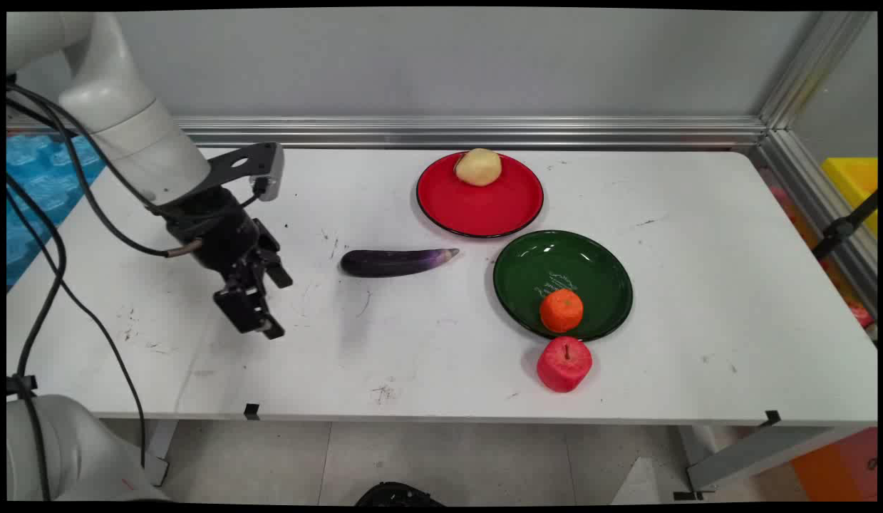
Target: Pick up the mandarin from the green plate
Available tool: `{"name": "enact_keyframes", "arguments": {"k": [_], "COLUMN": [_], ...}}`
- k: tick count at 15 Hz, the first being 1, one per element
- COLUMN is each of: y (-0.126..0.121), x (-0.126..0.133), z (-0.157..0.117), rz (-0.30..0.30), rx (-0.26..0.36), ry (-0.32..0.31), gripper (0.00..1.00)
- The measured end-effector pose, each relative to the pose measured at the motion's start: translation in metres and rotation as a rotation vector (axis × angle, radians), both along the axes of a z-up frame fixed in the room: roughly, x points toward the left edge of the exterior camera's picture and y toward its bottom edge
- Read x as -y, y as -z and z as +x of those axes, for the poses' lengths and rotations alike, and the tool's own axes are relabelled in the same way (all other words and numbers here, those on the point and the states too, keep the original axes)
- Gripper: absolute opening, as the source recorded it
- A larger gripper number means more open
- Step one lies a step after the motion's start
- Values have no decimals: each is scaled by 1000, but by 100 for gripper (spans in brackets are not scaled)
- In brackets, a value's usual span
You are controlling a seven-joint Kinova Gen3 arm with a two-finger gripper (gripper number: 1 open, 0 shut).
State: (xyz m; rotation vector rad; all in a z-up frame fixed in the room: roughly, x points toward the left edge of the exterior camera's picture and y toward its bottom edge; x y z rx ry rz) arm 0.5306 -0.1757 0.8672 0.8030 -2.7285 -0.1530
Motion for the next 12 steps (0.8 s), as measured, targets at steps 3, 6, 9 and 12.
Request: {"name": "enact_keyframes", "arguments": {"k": [3, 6, 9, 12], "y": [3, 8, 12, 17], "x": [10, 28, 47, 65], "z": [-19, -51, -89, -129], "rz": [-29, -79, -132, -189], "rx": [-37, -96, -162, -224], "ry": [-19, -43, -56, -60], "gripper": [100, 100, 100, 100]}}
